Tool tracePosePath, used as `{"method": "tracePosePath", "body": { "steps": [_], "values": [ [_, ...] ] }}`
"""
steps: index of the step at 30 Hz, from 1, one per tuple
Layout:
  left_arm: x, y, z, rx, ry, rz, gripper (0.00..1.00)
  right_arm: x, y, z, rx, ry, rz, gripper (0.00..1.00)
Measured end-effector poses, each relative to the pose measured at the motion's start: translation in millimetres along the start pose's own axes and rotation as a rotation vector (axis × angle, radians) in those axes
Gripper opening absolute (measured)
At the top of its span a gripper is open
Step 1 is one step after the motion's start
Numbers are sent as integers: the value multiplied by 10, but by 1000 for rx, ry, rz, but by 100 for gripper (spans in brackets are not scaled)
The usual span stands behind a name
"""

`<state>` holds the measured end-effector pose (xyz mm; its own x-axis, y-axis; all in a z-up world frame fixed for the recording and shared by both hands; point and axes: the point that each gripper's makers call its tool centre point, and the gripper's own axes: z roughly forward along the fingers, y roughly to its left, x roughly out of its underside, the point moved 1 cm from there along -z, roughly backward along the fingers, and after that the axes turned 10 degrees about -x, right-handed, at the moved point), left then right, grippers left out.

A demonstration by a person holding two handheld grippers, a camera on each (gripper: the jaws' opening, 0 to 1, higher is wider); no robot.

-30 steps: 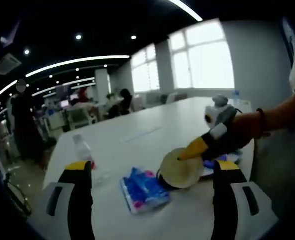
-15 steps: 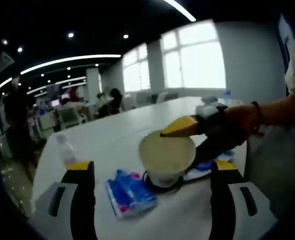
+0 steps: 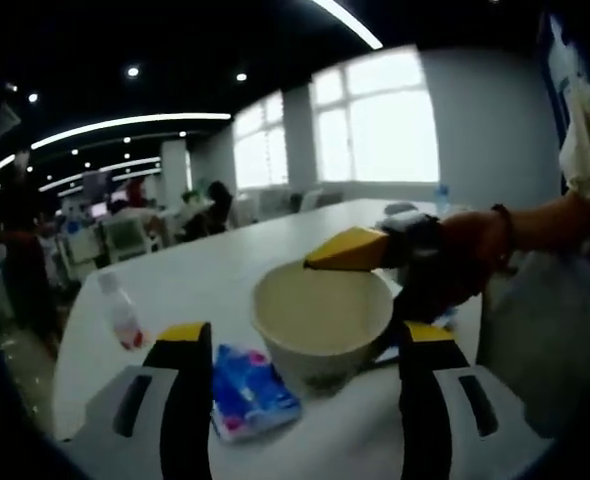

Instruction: Arrange the tabletop items into an orderly group along one side of the table until the central work area is clear of visible clutter.

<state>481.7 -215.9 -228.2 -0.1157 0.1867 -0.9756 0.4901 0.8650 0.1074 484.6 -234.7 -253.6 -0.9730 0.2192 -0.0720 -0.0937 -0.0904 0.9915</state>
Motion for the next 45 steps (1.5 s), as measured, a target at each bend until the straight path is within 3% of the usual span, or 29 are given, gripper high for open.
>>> {"method": "tracePosePath", "body": {
  "steps": [8,12,16,27,40,45],
  "values": [
    [-42,-21,-2,11,-9,-15,60,58,23,24,-27,0,62,61],
    [-46,-26,-20,16,-15,18,45,41,13,22,-35,-22,93,61],
    [-49,-20,-12,13,-17,22,48,59,18,26,-45,-14,122,61],
    [-63,-63,-25,24,-24,27,41,70,34,33,-57,-23,163,61],
    [-87,-79,-25,23,-23,32,40,45,68,40,-67,-15,54,61],
    [-142,-61,-34,18,-44,-16,40,12,148,40,-98,-14,-20,61]
  ]
}}
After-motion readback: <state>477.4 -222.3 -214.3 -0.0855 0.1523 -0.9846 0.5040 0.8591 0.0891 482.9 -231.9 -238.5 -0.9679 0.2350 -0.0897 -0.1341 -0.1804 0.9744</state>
